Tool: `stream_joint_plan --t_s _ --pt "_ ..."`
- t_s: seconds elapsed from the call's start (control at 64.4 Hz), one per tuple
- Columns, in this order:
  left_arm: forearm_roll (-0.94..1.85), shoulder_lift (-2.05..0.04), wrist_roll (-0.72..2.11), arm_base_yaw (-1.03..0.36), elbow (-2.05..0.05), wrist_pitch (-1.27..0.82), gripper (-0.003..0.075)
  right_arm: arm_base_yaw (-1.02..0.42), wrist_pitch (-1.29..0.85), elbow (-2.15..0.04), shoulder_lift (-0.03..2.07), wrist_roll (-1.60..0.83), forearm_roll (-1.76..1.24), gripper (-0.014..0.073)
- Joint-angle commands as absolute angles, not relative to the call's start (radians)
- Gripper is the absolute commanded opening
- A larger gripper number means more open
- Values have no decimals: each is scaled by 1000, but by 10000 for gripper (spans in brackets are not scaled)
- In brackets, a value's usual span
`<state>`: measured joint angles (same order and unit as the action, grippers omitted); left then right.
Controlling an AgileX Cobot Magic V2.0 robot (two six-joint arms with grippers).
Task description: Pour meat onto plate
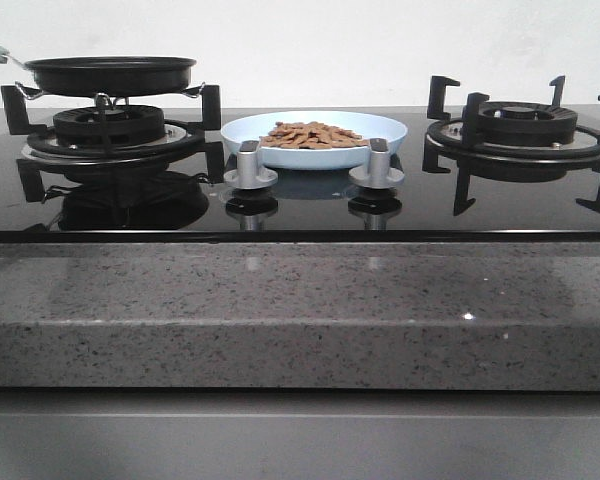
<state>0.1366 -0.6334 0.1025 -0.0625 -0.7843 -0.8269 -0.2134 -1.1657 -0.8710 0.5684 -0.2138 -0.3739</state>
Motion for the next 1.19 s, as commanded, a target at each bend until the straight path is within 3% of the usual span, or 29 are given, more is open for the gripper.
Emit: stream_joint_plan --t_s 0.0,0.186,0.388,0.466,0.59,0.698,0.807,1.179 --pt "151 -632 92 -69 -811 -761 566 -212 -1119 -892 571 -217 -392 342" --pt "151 -632 92 -69 -811 -760 566 -212 -1119 -892 571 -217 -392 315" --pt "151 -632 92 -69 -811 -760 556 -212 -1119 -892 571 -217 -392 84" --pt "151 -632 92 -69 -811 -760 491 -212 -1119 -892 571 -217 -392 -13" --pt "151 -632 92 -69 -811 -760 298 -212 -1117 -892 571 -217 -392 -125" --pt "151 -632 92 -69 -811 -760 107 -212 -1109 -892 571 -217 -392 -120" --pt "151 -632 93 -69 -811 -760 -21 -212 -1092 -892 571 -217 -392 -120" --pt "151 -632 93 -69 -811 -760 -20 -212 -1099 -892 571 -217 -392 -120"
